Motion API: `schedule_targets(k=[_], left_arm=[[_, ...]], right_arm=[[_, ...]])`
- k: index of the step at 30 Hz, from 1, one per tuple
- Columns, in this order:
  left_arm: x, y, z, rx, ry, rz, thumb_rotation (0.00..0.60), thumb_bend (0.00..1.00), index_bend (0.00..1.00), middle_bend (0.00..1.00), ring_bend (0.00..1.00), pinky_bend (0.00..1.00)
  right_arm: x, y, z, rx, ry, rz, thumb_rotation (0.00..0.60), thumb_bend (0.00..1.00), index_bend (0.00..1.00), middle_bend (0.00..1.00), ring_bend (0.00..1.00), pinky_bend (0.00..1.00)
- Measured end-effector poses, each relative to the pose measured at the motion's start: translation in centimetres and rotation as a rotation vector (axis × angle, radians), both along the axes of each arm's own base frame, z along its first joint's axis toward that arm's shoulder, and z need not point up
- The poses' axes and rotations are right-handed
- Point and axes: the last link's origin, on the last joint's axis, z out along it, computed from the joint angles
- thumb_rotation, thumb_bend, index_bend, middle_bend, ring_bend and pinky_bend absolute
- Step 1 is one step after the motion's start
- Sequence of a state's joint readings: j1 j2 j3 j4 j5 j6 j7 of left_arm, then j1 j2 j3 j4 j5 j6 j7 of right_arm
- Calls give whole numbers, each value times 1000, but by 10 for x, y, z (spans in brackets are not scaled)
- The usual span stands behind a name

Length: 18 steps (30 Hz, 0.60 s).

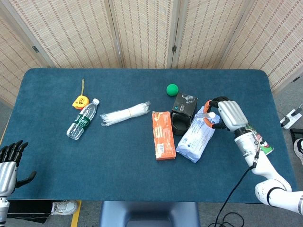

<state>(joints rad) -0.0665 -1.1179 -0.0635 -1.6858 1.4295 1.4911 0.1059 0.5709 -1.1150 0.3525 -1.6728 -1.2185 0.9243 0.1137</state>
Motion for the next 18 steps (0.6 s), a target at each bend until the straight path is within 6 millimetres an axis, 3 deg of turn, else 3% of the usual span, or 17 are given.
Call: schedule_targets(k=[11, 14, 18], left_arm=[[2, 1, 0, -3, 5, -4, 600, 259, 126, 95, 65, 73], [2, 1, 0, -3, 6, -2, 600, 258, 126, 96, 65, 72], [2, 1, 0, -3, 5, 0, 600, 258, 126, 95, 65, 73]], right_arm=[[-6, 2, 3, 166, -652, -114, 600, 435, 709, 507, 298, 228], [-10, 1, 3, 163, -714, -120, 600, 435, 709, 507, 298, 228], [-14, -1, 0, 119, -666, -95, 600, 435, 710, 507, 298, 228]])
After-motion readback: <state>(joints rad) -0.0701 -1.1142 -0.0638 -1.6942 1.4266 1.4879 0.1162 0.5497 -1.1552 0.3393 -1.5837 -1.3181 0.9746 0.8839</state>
